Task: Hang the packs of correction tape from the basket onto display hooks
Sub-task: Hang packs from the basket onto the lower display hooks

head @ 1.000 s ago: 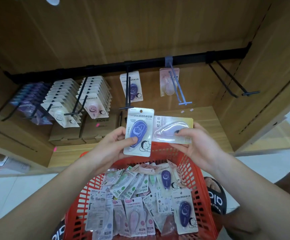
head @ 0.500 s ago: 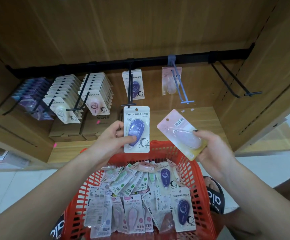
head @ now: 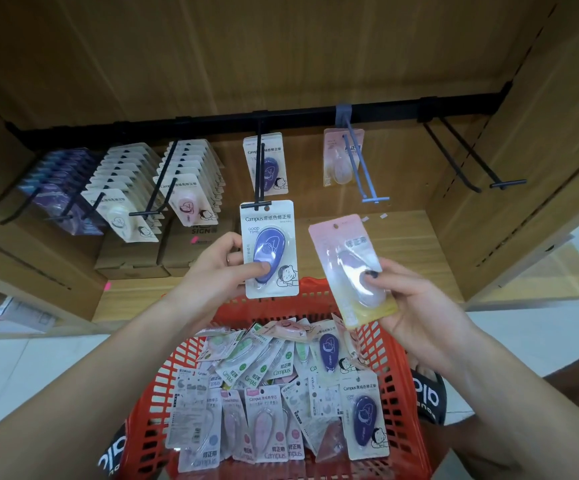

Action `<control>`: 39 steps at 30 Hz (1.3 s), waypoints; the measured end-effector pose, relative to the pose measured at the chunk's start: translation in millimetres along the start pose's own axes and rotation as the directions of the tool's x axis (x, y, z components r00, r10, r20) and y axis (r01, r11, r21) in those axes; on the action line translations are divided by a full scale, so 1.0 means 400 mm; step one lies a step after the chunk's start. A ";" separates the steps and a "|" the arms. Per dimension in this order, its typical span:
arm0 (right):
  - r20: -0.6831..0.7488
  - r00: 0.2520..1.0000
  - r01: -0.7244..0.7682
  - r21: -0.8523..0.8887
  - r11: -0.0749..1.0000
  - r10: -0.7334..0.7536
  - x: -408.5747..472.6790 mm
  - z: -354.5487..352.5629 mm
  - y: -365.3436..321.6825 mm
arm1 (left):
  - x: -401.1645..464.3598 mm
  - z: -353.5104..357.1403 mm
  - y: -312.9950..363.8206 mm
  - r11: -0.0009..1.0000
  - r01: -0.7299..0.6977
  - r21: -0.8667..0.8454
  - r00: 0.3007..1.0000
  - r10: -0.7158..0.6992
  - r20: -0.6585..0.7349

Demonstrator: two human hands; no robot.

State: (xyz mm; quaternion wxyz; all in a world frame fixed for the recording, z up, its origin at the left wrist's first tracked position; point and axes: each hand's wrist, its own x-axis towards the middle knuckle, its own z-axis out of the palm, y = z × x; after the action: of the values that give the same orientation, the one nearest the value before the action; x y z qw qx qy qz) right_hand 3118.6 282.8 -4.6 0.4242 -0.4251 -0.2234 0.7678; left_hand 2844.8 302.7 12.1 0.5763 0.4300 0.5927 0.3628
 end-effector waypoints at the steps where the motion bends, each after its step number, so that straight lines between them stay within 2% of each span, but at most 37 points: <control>1: -0.026 0.999 0.035 -0.006 0.999 -0.035 0.003 -0.003 -0.004 | 0.000 -0.001 0.003 1.000 -0.001 0.001 1.000 0.001 -0.005; 5: -0.150 0.980 0.126 -0.044 0.991 -0.131 0.029 -0.016 -0.012 | 0.003 -0.002 0.009 1.000 -0.007 0.000 0.999 0.007 -0.031; 12: -0.260 0.942 0.184 -0.126 0.975 -0.211 0.065 -0.007 -0.011 | 0.010 0.012 0.007 1.000 -0.014 0.014 0.999 0.015 -0.046; 17: -0.276 0.934 0.184 -0.170 0.968 -0.227 0.084 -0.002 -0.011 | 0.009 0.016 0.006 1.000 -0.008 -0.004 0.999 0.007 -0.051; 32: -0.305 0.915 0.163 -0.315 0.935 -0.262 0.172 0.001 -0.013 | 0.023 0.018 0.000 0.993 -0.041 0.113 0.990 0.055 -0.129; 35: -0.285 0.920 0.136 -0.414 0.900 -0.270 0.208 0.004 -0.039 | 0.052 0.013 -0.007 0.985 -0.049 0.167 0.991 0.070 -0.117; 39: -0.282 0.921 0.080 -0.537 0.840 -0.268 0.276 -0.006 -0.089 | 0.113 -0.003 -0.015 0.942 -0.086 0.326 0.989 0.120 -0.086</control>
State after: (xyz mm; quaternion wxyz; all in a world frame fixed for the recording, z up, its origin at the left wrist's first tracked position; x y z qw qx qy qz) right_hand 3106.5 394.9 -31.9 0.3964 -0.6286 -0.3809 0.5502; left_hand 2844.7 342.5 -10.3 0.4471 0.5291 0.6497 0.3131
